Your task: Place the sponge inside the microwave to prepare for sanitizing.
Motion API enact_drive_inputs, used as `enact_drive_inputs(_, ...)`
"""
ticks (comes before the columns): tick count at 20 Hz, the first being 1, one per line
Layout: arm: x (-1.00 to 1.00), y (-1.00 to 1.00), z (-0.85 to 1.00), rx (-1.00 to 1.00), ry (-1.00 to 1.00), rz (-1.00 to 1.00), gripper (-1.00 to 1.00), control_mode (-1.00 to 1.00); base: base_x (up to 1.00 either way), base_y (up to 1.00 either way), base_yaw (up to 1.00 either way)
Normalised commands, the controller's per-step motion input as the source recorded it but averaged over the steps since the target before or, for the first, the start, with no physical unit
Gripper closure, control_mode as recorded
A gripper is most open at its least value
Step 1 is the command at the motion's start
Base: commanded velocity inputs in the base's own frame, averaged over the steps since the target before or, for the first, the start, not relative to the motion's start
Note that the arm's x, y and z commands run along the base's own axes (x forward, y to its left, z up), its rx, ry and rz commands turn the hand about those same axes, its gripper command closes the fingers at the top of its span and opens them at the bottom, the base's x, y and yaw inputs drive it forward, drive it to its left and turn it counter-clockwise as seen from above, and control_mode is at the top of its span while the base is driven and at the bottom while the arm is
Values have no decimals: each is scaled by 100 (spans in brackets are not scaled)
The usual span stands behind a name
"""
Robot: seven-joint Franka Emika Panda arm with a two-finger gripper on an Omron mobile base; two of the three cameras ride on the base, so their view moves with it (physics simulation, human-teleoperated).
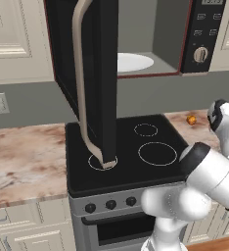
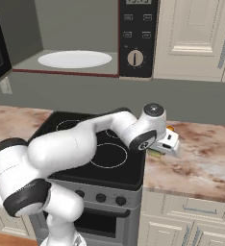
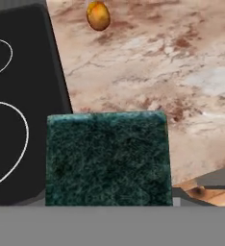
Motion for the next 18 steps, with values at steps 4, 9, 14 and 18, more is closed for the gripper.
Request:
enact_drive_inputs(4,-78,41,75,-6,-9,0,100,-100,0,0,0)
enact_drive_inputs(9,-76,39,68,-1,-9,0,100,-100,0,0,0)
enact_drive_inputs(14,-45,42,83,0,0,0,100,-100,0,0,0)
enact_drive_inputs(18,-24,46,83,0,-1,0,100,-100,0,0,0)
